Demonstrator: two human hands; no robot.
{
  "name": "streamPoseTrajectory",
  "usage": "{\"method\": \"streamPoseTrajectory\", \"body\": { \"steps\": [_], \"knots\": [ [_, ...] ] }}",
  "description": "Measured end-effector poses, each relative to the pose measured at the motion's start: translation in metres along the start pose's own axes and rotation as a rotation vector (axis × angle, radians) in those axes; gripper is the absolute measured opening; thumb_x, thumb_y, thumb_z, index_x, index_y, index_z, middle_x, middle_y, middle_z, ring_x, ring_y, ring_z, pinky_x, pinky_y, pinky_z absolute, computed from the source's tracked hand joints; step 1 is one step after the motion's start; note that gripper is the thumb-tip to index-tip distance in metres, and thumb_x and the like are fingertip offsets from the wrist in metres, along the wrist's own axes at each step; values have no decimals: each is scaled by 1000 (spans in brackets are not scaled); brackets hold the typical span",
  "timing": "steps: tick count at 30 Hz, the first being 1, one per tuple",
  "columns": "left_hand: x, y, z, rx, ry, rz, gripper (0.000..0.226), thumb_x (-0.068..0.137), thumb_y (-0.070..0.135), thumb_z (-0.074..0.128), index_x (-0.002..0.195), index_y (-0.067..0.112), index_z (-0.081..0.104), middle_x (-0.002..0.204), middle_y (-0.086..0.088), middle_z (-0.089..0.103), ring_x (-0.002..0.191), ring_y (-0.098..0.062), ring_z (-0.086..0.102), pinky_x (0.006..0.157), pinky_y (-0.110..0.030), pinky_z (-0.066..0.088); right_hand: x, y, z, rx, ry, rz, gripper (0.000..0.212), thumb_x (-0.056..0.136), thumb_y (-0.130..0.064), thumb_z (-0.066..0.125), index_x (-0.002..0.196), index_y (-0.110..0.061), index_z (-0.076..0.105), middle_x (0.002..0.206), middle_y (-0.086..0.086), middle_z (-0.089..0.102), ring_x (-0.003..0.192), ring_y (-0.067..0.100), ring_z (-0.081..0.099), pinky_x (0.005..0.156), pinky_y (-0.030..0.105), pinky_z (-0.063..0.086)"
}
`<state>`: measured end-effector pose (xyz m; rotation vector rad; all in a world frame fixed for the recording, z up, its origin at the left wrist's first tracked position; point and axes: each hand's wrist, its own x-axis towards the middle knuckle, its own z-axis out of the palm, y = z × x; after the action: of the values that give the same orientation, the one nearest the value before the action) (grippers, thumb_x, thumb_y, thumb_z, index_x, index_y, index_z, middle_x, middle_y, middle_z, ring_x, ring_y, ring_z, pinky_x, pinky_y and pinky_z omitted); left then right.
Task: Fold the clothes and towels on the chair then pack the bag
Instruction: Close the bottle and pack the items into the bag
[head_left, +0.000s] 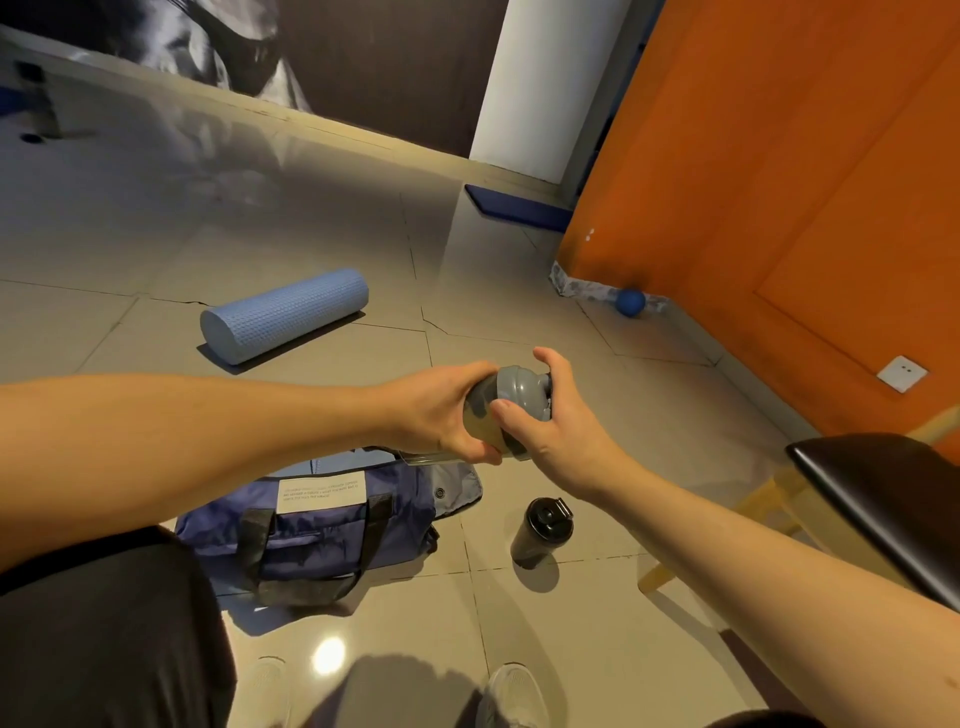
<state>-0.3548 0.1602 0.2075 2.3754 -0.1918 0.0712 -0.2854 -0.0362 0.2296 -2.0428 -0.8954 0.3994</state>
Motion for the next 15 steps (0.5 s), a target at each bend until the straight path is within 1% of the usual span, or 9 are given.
{"method": "streamPoseTrajectory", "body": {
  "steps": [3,6,7,8,9,10,12,13,15],
  "knots": [
    [2,4,2,113,-56,-37,75,78,51,83,137,27,43,112,15,55,105,-12,57,90,-24,51,4,2,2,-70,-1,72,100,86,-55,73,159,-42,5,154,1,31,127,26,52,87,28,58],
    [4,8,4,349,-9,-100,85,77,63,77,145,25,44,125,2,50,117,-19,43,101,-37,44,11,2,2,-140,-3,137,115,80,-56,79,162,-34,2,164,5,24,137,31,45,94,35,54],
    [6,7,5,364,23,-126,85,77,63,77,146,25,44,127,1,49,119,-20,41,103,-40,44,15,0,1,-135,-9,167,115,80,-57,79,162,-31,2,164,6,23,137,31,45,93,35,56],
    [8,7,7,328,53,-136,83,77,60,79,145,25,46,127,1,51,119,-20,43,101,-39,45,18,-2,0,-117,-18,198,112,82,-58,76,163,-30,4,164,7,24,135,31,47,88,34,59],
    [9,4,10,261,76,-139,78,77,56,81,141,24,50,125,1,54,117,-20,48,98,-37,47,21,-3,-1,-92,-31,231,102,87,-60,70,162,-28,9,163,8,27,133,31,49,82,32,60],
    [10,2,13,192,93,-142,74,76,52,83,137,22,53,122,2,58,115,-20,53,95,-33,49,24,-3,-2,-52,-44,268,87,93,-61,60,160,-25,18,160,9,32,129,30,52,79,33,60],
    [11,-7,16,85,92,-161,71,77,45,85,137,21,54,123,3,61,113,-18,57,95,-31,50,33,2,-7,105,-70,356,53,104,-57,40,142,-21,44,147,11,49,119,29,58,86,43,61],
    [10,-13,18,48,80,-170,73,79,42,85,140,21,52,126,3,60,114,-17,56,98,-31,50,37,9,-9,202,-80,411,47,107,-54,35,132,-18,52,138,13,55,114,30,61,86,46,62],
    [10,-26,21,9,59,-174,75,81,35,85,145,21,48,131,4,58,115,-13,53,100,-30,47,47,28,-14,365,-99,533,45,107,-51,37,124,-15,59,130,17,60,112,34,64,81,45,63]
  ]
}}
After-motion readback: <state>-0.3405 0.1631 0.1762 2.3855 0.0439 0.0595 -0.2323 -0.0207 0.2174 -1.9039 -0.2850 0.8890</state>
